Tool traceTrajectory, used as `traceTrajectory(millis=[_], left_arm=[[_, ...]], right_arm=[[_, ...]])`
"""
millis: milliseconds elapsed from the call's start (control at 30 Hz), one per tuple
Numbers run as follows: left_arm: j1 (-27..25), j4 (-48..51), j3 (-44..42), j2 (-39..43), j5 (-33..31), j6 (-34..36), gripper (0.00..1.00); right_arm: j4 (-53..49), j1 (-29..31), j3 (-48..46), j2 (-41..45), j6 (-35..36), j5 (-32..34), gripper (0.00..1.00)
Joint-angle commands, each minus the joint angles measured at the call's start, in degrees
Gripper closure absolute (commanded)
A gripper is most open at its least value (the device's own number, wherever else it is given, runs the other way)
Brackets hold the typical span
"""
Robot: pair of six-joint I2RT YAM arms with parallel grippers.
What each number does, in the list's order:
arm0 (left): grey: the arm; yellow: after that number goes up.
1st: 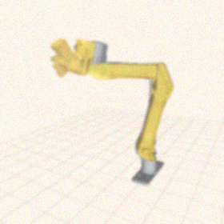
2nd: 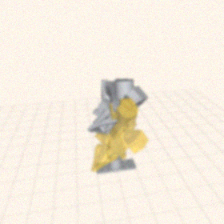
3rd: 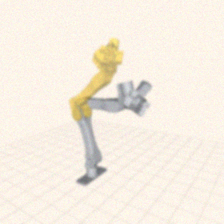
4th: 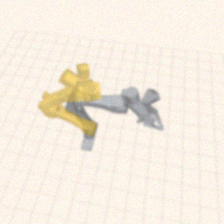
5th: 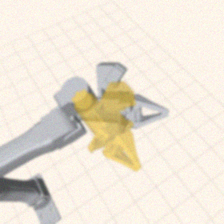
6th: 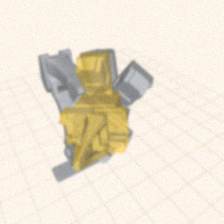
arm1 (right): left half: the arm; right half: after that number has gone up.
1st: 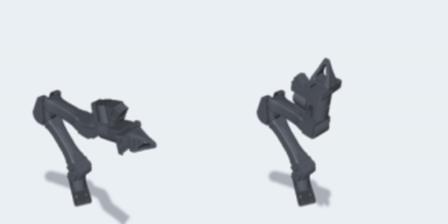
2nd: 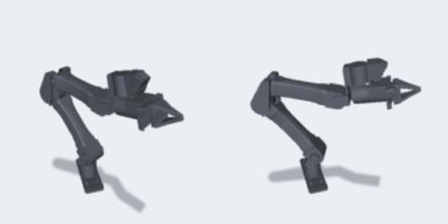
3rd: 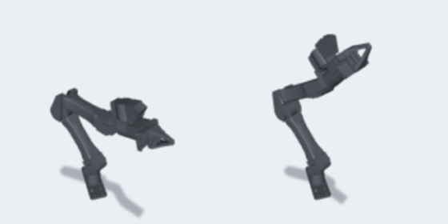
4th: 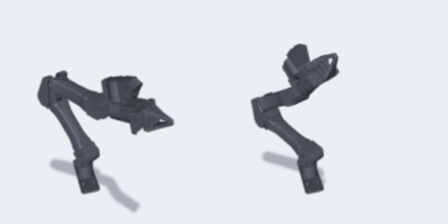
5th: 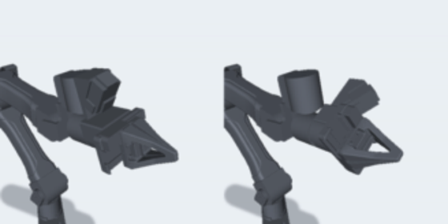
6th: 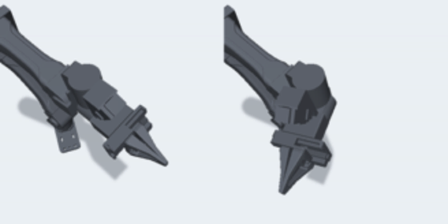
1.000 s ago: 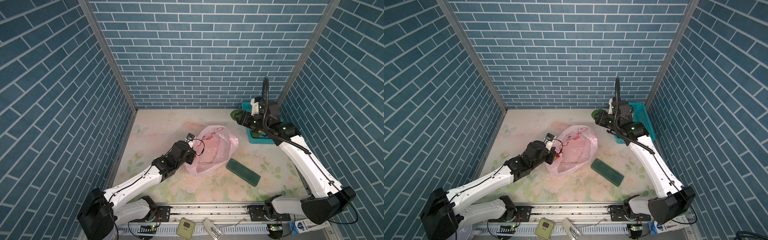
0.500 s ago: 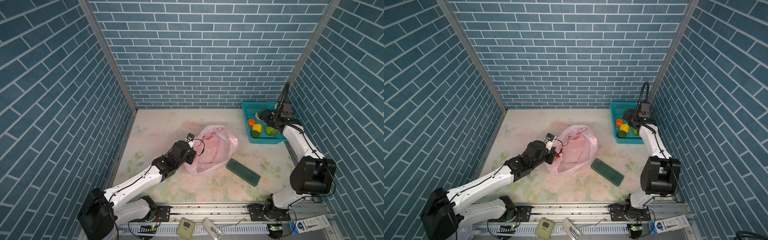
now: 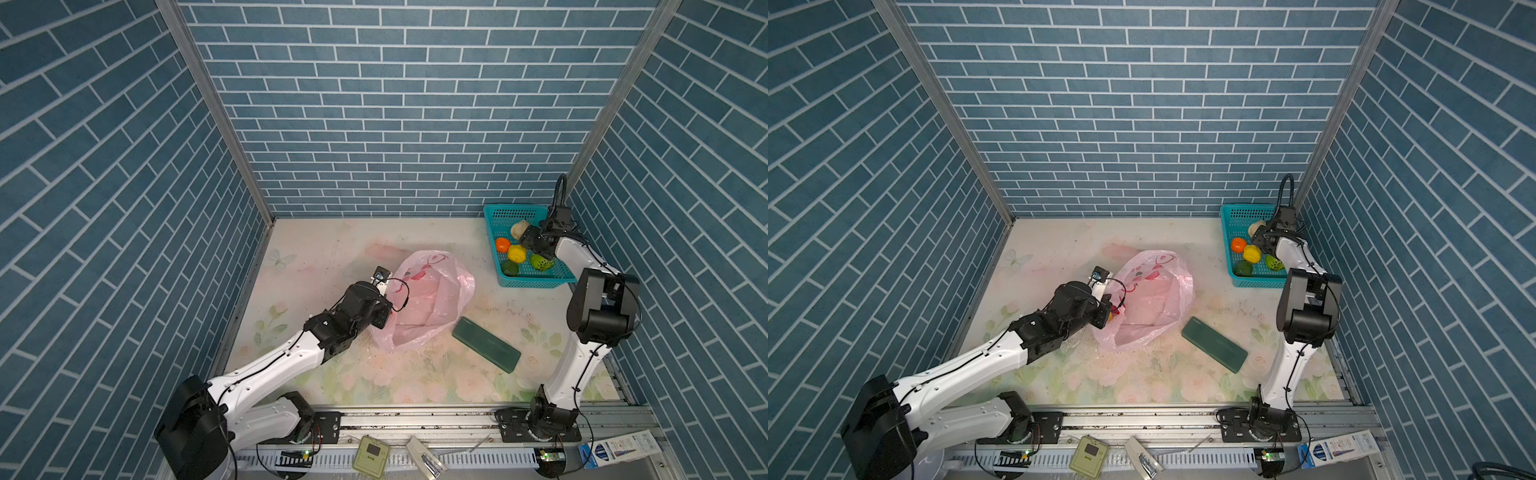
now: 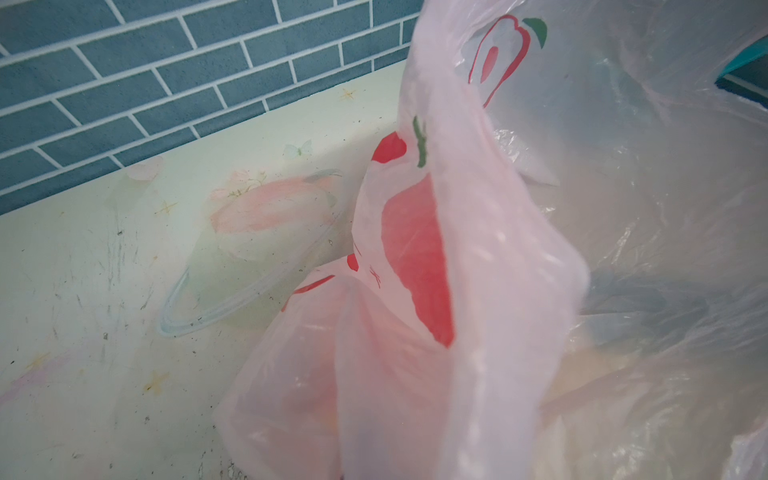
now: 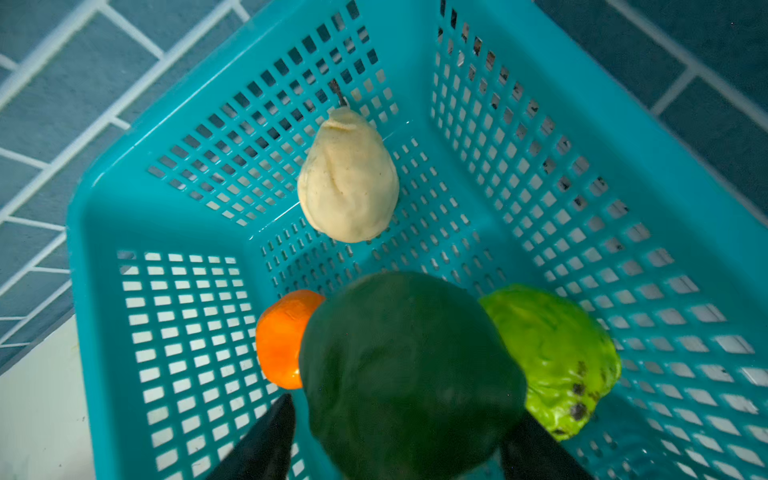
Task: Untie the knot of the plastic bag and take out the fruit
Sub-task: 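Lift the dark green lime out of the bag toward the teal basket, then open the right gripper to drop the lime into the basket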
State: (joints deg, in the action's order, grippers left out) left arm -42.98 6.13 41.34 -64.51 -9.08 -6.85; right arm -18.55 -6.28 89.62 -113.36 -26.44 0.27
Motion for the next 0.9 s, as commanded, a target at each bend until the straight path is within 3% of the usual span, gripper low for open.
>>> traceTrajectory(millis=[0,233,433,633,867], left_arm=[[0.32,0.67,1.05,0.64,-0.59,0.44,1.0],[0.35,0.79,1.28,0.52,-0.24,0.61,1.0],[0.33,1.27,1.29,0.84,0.11,1.04,1.0],[0.35,2.13,1.36,1.45,0.38,2.14,1.0],[0.33,2.3,2.03,1.03,2.04,3.13,1.0]], right_arm=[[-0.78,-0.13,2.4,-0.29,1.98,2.83,0.18],[-1.11,-0.12,1.46,2.98,3.29,3.44,0.14],[-2.54,1.31,0.07,8.02,4.94,-0.31,0.14],[-9.92,7.97,-1.17,16.86,7.53,-3.75,0.14],[-20.68,20.09,-0.35,27.34,5.08,-9.57,0.14]])
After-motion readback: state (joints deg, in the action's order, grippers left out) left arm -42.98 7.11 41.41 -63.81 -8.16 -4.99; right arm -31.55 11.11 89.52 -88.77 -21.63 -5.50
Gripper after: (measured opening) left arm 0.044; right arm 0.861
